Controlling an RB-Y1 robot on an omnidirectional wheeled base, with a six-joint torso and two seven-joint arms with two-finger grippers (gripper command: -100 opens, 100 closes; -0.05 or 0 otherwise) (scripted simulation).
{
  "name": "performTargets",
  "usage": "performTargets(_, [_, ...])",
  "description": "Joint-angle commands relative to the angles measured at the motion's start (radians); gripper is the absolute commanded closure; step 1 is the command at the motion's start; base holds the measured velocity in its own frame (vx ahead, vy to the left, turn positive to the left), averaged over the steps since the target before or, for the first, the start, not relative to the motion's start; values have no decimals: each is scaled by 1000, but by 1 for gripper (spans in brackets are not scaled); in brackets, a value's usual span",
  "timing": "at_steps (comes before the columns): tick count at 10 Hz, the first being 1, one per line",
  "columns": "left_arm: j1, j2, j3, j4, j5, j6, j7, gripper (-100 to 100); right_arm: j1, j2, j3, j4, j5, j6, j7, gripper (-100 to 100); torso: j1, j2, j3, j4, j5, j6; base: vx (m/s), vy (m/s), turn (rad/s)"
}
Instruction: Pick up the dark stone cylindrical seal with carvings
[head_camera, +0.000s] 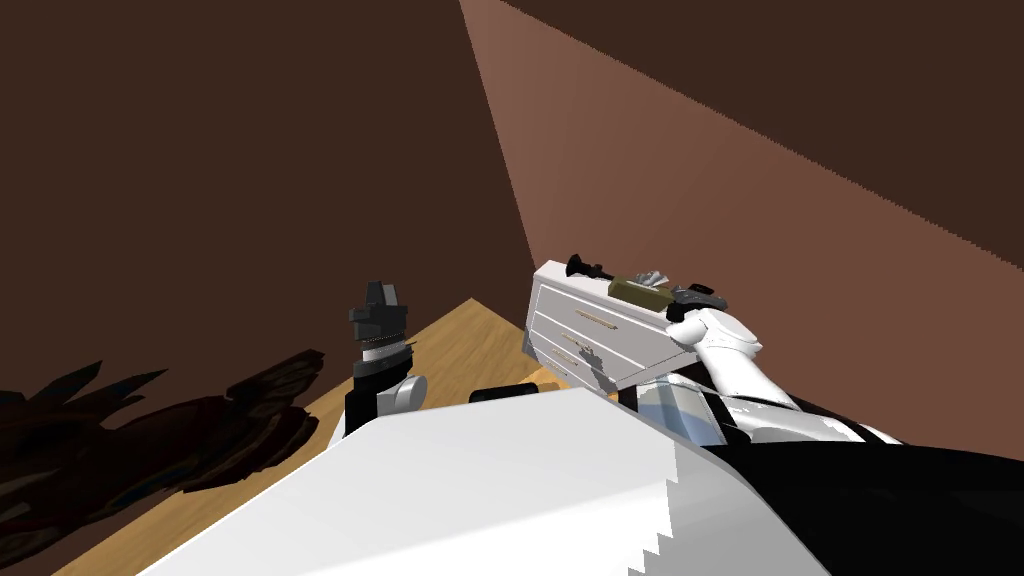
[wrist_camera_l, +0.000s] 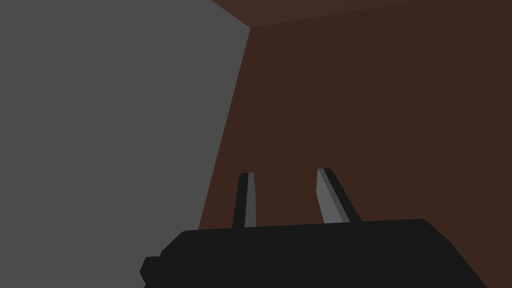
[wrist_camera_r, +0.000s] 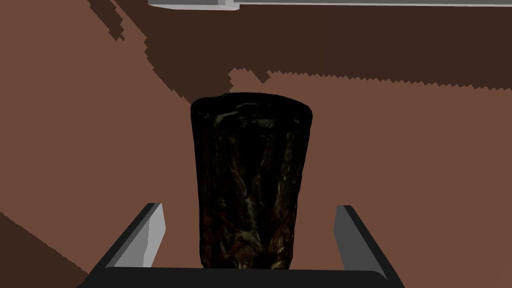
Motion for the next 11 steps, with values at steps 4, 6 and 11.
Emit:
performTargets(4, [0, 0, 0, 0, 0, 0, 0, 0, -48, -12, 14, 51, 9, 5, -5, 100, -1, -3, -2, -1, 0, 1, -41, 10, 20])
performTargets(6, [0, 0, 0, 0, 0, 0, 0, 0, -49, -12, 14, 50, 9, 5, -5, 100, -1, -5, -3, -1, 0, 1, 0, 0, 0])
performTargets(11, [1, 0, 0, 0, 0, 0, 0, 0, 22, 14, -13, -19, -16, -3, 5, 100, -3, -9, -5, -2, -2, 4, 50, -8, -37])
